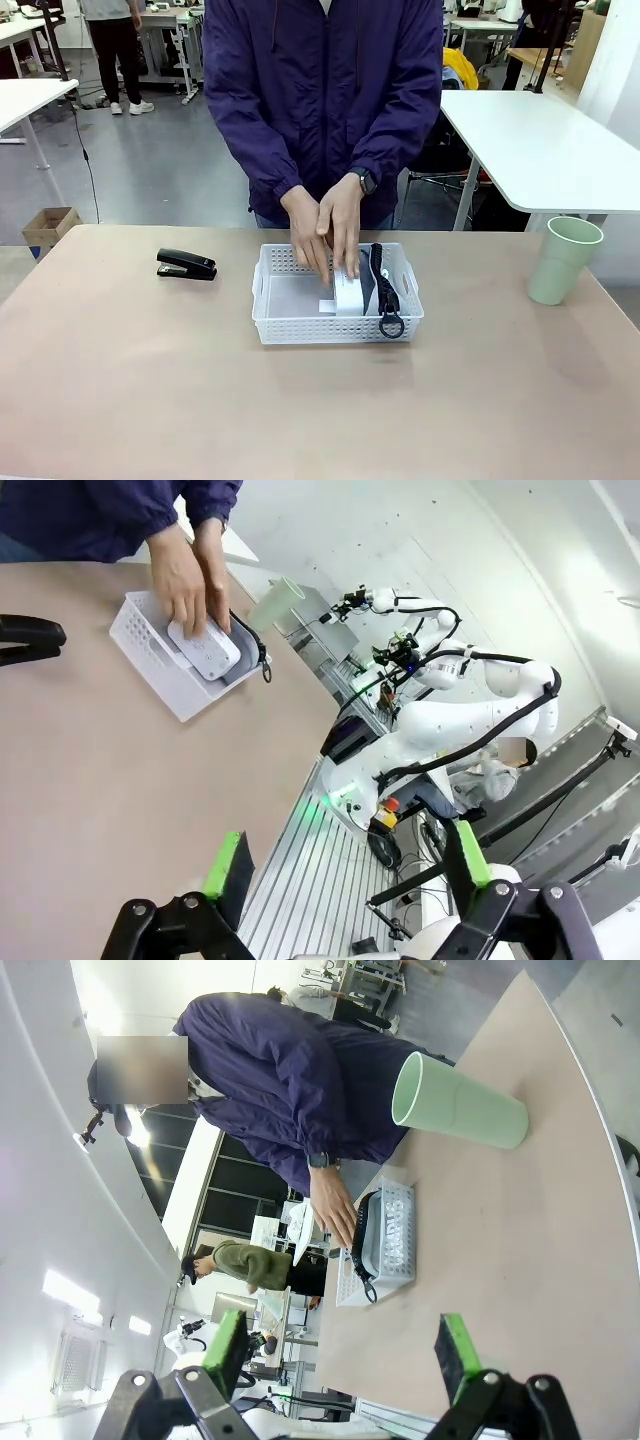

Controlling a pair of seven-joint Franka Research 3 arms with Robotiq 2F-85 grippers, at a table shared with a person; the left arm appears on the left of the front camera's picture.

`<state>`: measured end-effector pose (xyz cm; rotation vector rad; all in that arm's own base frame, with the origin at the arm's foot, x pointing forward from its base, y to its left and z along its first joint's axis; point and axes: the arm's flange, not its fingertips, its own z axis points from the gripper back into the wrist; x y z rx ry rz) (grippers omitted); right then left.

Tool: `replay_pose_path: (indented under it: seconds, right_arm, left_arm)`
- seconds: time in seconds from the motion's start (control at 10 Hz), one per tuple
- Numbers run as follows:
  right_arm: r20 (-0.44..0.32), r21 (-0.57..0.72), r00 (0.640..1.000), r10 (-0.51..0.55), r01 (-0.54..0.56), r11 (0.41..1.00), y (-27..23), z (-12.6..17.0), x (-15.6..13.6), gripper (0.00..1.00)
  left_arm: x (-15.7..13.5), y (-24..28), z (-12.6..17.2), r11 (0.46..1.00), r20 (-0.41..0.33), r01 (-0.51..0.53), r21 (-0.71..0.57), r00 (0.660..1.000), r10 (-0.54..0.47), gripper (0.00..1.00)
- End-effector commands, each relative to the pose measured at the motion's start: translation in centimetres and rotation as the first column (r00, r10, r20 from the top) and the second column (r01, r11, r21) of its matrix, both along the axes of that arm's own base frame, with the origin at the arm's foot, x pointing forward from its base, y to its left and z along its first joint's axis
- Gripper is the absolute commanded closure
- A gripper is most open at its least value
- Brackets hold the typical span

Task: Efficiently arrange items inside the basket to fit them all.
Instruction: Pick up the Stapler and place it inside the Organizing basket.

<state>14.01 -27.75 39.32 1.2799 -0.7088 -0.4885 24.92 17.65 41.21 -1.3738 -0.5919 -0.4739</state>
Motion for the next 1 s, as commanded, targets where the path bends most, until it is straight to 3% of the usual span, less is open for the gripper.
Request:
replay_pose_path:
  seconds: [0.0,0.7,0.8,0.9]
  right_arm:
    - [0.037,-0.004,0.999,-0.011,0.011,1.0,-0.2,0.2,0.0,0.0]
    - [0.037,-0.004,0.999,-0.011,0.011,1.0,-0.2,0.2,0.0,0.0]
    - [0.0,0.0,1.0,0.0,0.0,1.0,0.0,0.0,0.0,0.0]
    - [-0.014,-0.106,0.999,0.031,-0.033,0.994,2.0,1.7,1.3,0.0]
  left_arm:
    - [-0.3,-0.1,0.0,1.0,-0.006,-0.002,0.0,1.0,0.002,0.0]
    - [-0.3,-0.1,0.0,1.0,-0.006,-0.002,0.0,1.0,0.002,0.0]
    - [-0.3,-0.1,0.0,1.0,-0.006,-0.002,0.0,1.0,0.002,0.0]
    - [-0.3,-0.1,0.0,1.0,-0.006,-0.002,0.0,1.0,0.002,0.0]
